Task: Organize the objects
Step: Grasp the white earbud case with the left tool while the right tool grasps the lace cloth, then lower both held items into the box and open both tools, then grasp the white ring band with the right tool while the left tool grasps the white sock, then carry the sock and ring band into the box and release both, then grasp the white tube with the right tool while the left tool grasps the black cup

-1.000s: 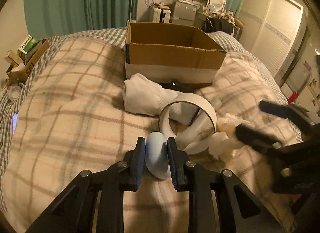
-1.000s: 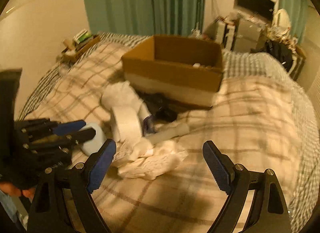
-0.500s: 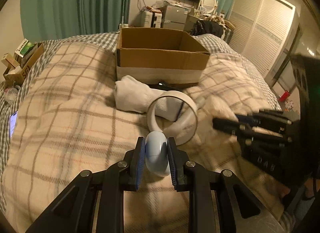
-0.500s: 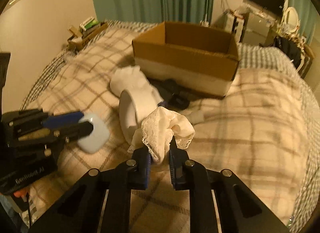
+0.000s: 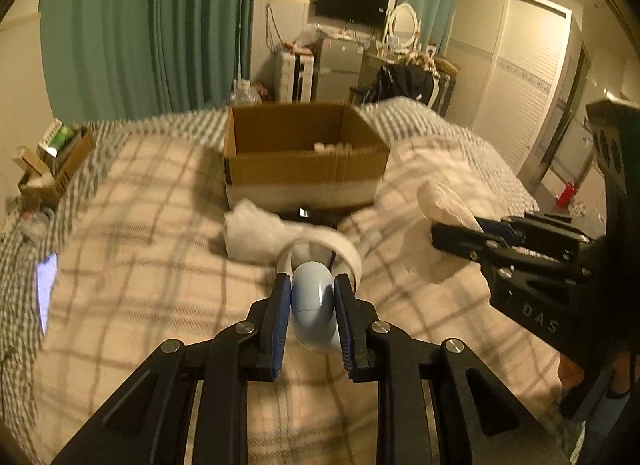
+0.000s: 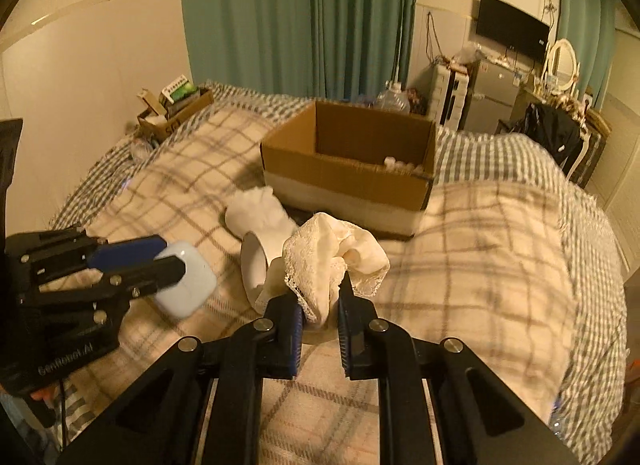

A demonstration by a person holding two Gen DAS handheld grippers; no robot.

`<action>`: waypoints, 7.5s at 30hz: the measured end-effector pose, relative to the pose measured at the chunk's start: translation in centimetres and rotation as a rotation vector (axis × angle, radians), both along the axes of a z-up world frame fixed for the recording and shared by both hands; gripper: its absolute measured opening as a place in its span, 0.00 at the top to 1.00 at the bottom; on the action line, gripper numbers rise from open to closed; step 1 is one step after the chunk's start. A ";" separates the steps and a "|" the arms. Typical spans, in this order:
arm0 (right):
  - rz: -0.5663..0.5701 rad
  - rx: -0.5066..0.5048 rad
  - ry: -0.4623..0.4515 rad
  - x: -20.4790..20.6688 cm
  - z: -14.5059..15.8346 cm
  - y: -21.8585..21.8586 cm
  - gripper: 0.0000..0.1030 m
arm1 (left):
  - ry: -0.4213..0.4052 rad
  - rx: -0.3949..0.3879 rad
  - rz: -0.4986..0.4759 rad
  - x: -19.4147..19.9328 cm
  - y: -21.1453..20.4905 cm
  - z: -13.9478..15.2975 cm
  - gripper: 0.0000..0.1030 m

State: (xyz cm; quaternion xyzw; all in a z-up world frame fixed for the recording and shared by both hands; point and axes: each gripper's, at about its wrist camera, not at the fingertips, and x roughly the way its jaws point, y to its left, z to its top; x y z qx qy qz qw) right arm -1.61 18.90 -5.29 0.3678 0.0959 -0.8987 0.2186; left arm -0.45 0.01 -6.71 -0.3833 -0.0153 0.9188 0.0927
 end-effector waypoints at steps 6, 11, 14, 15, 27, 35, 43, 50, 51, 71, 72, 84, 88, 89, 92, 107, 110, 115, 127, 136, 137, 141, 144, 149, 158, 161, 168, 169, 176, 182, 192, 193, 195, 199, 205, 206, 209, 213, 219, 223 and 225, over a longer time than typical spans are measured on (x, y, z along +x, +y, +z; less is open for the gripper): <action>-0.006 -0.005 0.090 -0.1 3.8 0.5 0.87 | 0.071 -0.002 -0.003 -1.8 0.0 3.5 0.79; -0.002 0.006 0.179 -1.8 7.9 0.4 0.87 | 0.136 -0.004 0.011 -5.2 -0.3 7.1 0.79; 0.000 0.006 0.220 -3.9 10.1 0.1 0.87 | 0.183 -0.045 0.018 -7.9 0.1 9.2 0.79; 0.003 0.003 0.229 -4.7 10.8 0.0 0.87 | 0.186 -0.043 0.016 -8.7 0.1 9.5 0.79; -0.008 -0.008 0.173 -20.2 10.5 -2.4 0.89 | 0.119 -0.024 -0.004 -23.9 0.4 7.1 0.79; -0.007 0.006 0.003 -27.5 1.1 -2.7 0.90 | -0.002 -0.071 -0.002 -29.3 0.1 -0.8 0.79; -0.008 0.024 -0.054 -28.6 -3.0 -2.0 0.86 | -0.068 -0.090 0.015 -30.0 0.5 -4.2 0.78; -0.061 -0.016 0.021 -25.8 1.8 0.0 0.48 | -0.007 -0.122 0.046 -27.9 0.3 -0.4 0.20; -0.067 -0.016 0.033 -25.2 2.7 0.2 0.45 | 0.010 -0.117 0.058 -27.3 0.1 0.4 0.17; -0.062 0.004 0.247 -7.0 14.4 2.4 0.20 | 0.197 -0.136 0.105 -9.2 -4.0 9.7 0.00; -0.059 -0.004 0.238 -6.4 13.8 2.4 0.19 | 0.194 -0.133 0.112 -8.4 -4.3 9.1 0.00; -0.011 -0.016 -0.079 -6.1 -1.6 -1.6 0.18 | 0.072 -0.083 0.274 -5.6 -6.2 -1.6 0.00; 0.052 -0.012 -0.161 -6.4 -4.8 -3.5 0.18 | 0.038 -0.143 0.273 -6.1 -6.4 -3.5 0.00; 0.067 -0.017 -0.179 -6.5 -5.5 -3.9 0.18 | 0.034 -0.152 0.279 -6.2 -6.4 -3.8 0.00; 0.086 -0.002 -0.223 -7.0 -6.9 -4.9 0.25 | 0.020 -0.129 0.278 -6.3 -6.6 -4.3 0.00; 0.029 -0.015 -0.138 -5.3 -3.0 -3.1 0.74 | 0.001 -0.128 0.259 -5.7 -5.7 -4.1 0.00; -0.018 -0.011 -0.074 -5.4 -0.7 -1.4 0.75 | -0.008 -0.124 0.232 -6.2 -4.8 -4.1 0.00; -0.069 0.005 -0.016 -6.5 1.4 0.6 0.80 | -0.025 -0.123 0.180 -8.5 -3.2 -4.3 0.00; -0.090 0.008 -0.045 -9.9 -1.0 2.4 0.89 | -0.147 -0.115 0.120 -14.3 -2.0 -8.3 0.05; -0.095 0.004 -0.070 -10.4 -2.3 2.6 0.89 | -0.166 -0.109 0.074 -14.1 -1.1 -9.4 0.52; -0.096 0.004 -0.066 -10.3 -2.1 2.5 0.89 | -0.164 -0.106 0.075 -14.0 -1.2 -9.2 0.53; -0.097 0.009 -0.034 -9.2 -0.8 2.3 0.89 | -0.151 -0.106 0.072 -13.0 -1.3 -8.5 0.65; -0.093 0.010 -0.009 -8.2 0.4 2.2 0.89 | -0.127 -0.101 0.069 -12.1 -1.1 -7.3 0.68; -0.092 0.017 0.043 -6.3 2.8 2.2 0.89 | -0.078 -0.037 0.040 -10.4 -1.5 -3.8 0.70; -0.112 0.044 0.146 -5.2 9.1 2.0 0.89 | 0.108 -0.052 0.024 -9.4 -1.5 6.0 0.70; -0.102 0.048 0.196 -5.5 12.1 1.5 0.89 | 0.165 -0.084 0.012 -10.1 -0.8 9.3 0.70; -0.106 0.079 0.256 -10.8 17.0 -0.5 0.90 | 0.197 -0.107 0.002 -15.0 -0.2 13.5 0.70; -0.111 0.088 0.258 -12.1 17.3 -0.9 0.90 | 0.199 -0.112 0.009 -16.0 -0.3 13.6 0.70; -0.121 0.146 0.222 -20.1 15.2 -3.4 0.91 | 0.150 -0.139 0.027 -22.5 -0.7 11.0 0.70; -0.115 0.187 0.140 -25.9 8.5 -4.6 0.92 | 0.060 -0.162 0.025 -27.2 -0.9 5.0 0.70; -0.101 0.210 -0.005 -31.3 -1.6 -3.9 0.92 | -0.074 -0.180 0.025 -31.4 -0.5 -3.7 0.70; -0.102 0.204 -0.008 -31.5 -2.0 -3.9 0.92 | -0.075 -0.184 0.021 -31.5 -0.4 -4.0 0.70; -0.097 0.160 -0.023 -31.8 -2.6 -3.5 0.91 | -0.076 -0.183 0.005 -31.3 -0.2 -4.5 0.69; -0.084 0.092 -0.055 -31.5 -2.7 -3.0 0.90 | -0.087 -0.171 -0.015 -30.8 0.0 -4.2 0.57; -0.102 0.077 -0.076 -29.6 -1.4 -2.2 0.35 | -0.050 -0.193 -0.004 -28.7 0.0 -1.7 0.31; -0.109 0.080 -0.071 -29.1 -0.9 -1.8 0.35 | -0.039 -0.193 0.005 -28.1 -0.1 -1.0 0.28; -0.121 0.071 -0.077 -27.4 0.7 -1.0 0.35 | -0.026 -0.182 0.018 -26.5 -0.6 0.9 0.24; -0.123 0.060 -0.040 -24.7 4.1 -0.1 0.20 | 0.009 -0.181 0.045 -23.7 -1.2 3.9 0.12; -0.131 0.050 0.050 -19.5 9.2 0.8 0.19 | 0.076 -0.161 0.078 -18.8 -2.1 7.9 0.10; -0.137 0.083 0.117 -15.4 11.5 1.3 0.19 | 0.111 -0.136 0.101 -15.1 -2.9 9.1 0.05; -0.143 0.094 0.138 -13.1 12.0 1.5 0.19 | 0.134 -0.133 0.110 -13.1 -3.1 9.4 0.02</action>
